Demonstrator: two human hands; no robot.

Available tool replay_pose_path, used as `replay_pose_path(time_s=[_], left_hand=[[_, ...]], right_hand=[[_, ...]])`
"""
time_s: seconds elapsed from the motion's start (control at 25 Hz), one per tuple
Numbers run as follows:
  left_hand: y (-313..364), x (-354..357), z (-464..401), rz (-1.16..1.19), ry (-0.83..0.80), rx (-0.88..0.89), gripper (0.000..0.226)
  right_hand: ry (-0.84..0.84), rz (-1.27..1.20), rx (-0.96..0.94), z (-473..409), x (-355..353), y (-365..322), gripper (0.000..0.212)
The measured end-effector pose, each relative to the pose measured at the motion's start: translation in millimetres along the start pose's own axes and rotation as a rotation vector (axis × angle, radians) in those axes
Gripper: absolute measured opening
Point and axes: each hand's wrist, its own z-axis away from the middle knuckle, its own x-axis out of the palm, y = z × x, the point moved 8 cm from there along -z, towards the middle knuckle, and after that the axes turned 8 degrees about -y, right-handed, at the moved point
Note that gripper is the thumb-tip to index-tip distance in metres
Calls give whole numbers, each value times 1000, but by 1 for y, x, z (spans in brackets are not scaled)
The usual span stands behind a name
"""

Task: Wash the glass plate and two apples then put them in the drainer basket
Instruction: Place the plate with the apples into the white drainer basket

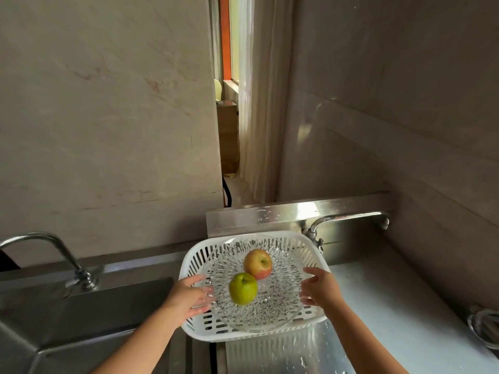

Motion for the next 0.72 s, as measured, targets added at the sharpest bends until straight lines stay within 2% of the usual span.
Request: replay_pose_path(time_s=[0.2,0.44,0.72], left_hand=[[-5,-1,4,75,4,13,58],[-1,-1,7,30,-6,15,58],[6,-12,19,-7,59,61,52]], right_hand=[[-52,-10,-29,0,2,1,49],[-65,-64,-17,5,-2,1,50],[-45,-39,1,13,-11,-6,50]])
